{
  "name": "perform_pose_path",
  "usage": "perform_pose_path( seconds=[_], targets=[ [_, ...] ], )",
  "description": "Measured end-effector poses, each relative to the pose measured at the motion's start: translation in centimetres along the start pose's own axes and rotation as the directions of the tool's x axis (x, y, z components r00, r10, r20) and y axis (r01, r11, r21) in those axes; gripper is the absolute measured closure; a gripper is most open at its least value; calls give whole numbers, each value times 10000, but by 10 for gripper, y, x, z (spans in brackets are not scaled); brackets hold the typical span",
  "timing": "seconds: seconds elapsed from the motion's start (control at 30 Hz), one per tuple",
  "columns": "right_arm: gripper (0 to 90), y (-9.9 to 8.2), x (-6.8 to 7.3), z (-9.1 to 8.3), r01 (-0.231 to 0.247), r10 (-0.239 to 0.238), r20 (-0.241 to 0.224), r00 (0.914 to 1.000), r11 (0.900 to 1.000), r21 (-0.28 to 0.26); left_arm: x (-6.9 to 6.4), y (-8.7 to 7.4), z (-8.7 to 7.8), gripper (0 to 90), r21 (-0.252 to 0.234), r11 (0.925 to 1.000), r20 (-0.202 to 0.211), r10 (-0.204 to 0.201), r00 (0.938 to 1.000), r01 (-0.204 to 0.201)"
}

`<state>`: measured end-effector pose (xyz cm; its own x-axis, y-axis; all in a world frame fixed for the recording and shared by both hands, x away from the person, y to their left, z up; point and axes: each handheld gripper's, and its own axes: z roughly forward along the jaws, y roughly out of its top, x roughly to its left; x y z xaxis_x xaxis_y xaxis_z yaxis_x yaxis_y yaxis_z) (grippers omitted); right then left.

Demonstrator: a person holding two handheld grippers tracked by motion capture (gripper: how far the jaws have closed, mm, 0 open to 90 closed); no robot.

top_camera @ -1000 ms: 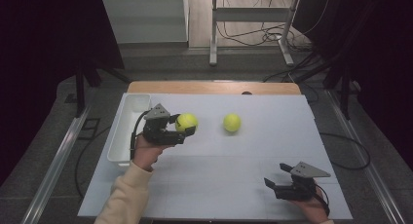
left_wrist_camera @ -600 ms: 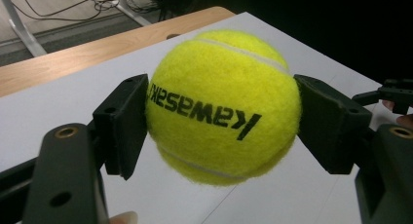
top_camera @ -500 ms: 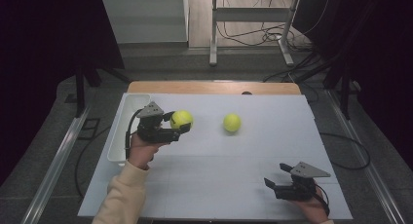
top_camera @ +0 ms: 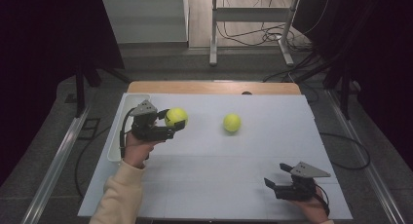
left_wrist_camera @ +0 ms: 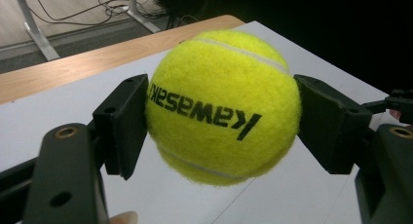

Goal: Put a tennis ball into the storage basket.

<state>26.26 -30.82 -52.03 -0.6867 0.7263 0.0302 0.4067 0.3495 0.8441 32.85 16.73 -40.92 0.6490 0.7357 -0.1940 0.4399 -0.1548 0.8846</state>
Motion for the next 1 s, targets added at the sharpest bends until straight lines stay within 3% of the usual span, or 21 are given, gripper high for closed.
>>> perform_pose_path(
  seconds=[1.0],
  targets=[
    [158, 0, 0, 0, 1, -1, 9, 10000, 10000, -3, 23, -2, -23, 259, -491, 9969, -567, -635, 9964, 607]
  ],
)
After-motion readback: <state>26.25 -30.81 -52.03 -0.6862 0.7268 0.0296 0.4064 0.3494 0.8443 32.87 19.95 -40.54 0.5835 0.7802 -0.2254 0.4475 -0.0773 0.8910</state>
